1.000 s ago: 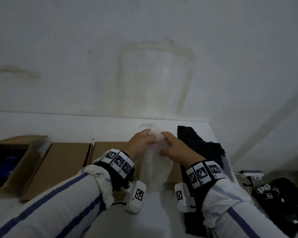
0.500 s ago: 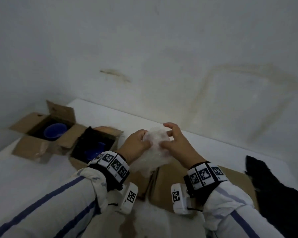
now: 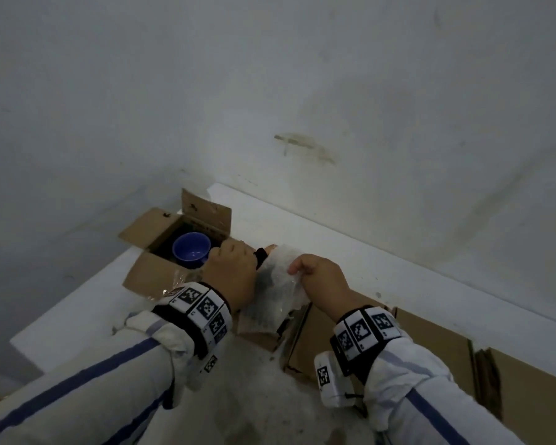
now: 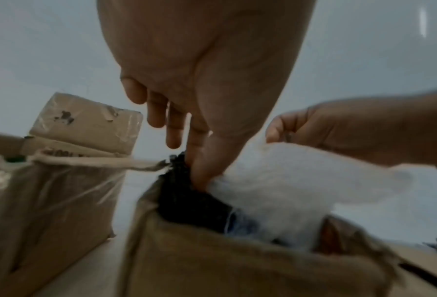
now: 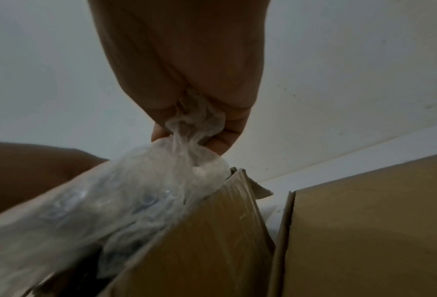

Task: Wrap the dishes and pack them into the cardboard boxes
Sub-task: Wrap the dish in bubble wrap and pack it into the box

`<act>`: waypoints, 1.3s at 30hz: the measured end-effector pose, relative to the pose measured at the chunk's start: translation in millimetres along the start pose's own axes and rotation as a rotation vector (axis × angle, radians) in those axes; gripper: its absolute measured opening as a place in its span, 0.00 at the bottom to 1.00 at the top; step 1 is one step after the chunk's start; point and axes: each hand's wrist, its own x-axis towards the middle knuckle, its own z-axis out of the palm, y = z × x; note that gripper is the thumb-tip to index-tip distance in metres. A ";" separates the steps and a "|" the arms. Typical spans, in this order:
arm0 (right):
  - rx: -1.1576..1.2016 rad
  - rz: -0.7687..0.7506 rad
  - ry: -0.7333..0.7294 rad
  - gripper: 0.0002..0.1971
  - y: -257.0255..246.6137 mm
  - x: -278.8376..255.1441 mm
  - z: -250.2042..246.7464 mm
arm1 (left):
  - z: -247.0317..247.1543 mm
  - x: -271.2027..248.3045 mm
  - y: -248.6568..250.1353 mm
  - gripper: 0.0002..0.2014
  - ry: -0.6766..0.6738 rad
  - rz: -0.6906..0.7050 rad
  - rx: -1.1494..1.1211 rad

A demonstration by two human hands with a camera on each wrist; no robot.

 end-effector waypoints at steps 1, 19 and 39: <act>-0.015 0.007 0.005 0.18 -1.4 1.6 1.8 | 6.5 1.1 -4.6 0.17 -0.042 0.037 0.034; -0.557 -0.243 -0.139 0.17 0.8 33.0 30.8 | 29.3 37.4 -21.1 0.21 -0.123 0.165 -0.226; -0.739 -0.124 -0.561 0.30 -16.8 49.6 34.7 | 34.7 37.4 -15.5 0.19 -0.055 0.369 0.064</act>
